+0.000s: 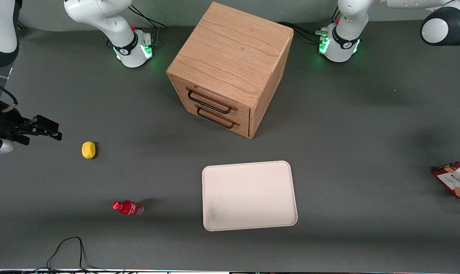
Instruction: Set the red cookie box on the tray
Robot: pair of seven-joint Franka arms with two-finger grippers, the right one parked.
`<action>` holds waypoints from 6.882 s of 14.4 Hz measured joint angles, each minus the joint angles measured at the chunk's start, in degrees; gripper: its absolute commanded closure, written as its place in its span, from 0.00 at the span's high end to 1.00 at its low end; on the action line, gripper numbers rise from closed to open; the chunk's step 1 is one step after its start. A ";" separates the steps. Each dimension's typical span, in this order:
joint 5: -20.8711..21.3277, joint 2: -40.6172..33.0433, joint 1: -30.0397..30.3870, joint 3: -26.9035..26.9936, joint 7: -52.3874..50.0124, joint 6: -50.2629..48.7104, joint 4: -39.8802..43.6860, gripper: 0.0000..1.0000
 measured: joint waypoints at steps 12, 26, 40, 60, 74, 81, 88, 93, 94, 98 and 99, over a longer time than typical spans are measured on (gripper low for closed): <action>1.68 -10.29 -0.50 0.04 0.00 -23.13 7.46 0.00; 3.78 -28.29 -12.71 -0.46 -0.63 -34.75 4.33 0.00; 4.79 -30.39 -50.67 -0.63 -10.92 -35.52 -0.78 0.00; 8.34 -4.96 -55.61 0.39 -19.89 -4.84 -2.05 0.00; 10.35 -2.55 -54.87 0.91 -25.02 0.78 -4.04 1.00; 10.37 -14.66 -54.93 0.23 -26.39 -17.66 -2.93 1.00; 10.49 -31.27 -54.99 -0.68 -26.38 -31.59 -2.94 1.00; 10.66 -36.44 -50.89 0.02 -19.50 -34.07 -3.09 1.00; 10.64 -36.91 -48.93 0.10 -16.92 -34.09 -3.16 1.00; 7.09 -40.31 -39.35 0.31 -3.38 -34.18 -5.44 1.00; 5.99 -41.55 -37.13 0.37 -0.24 -34.18 -6.64 1.00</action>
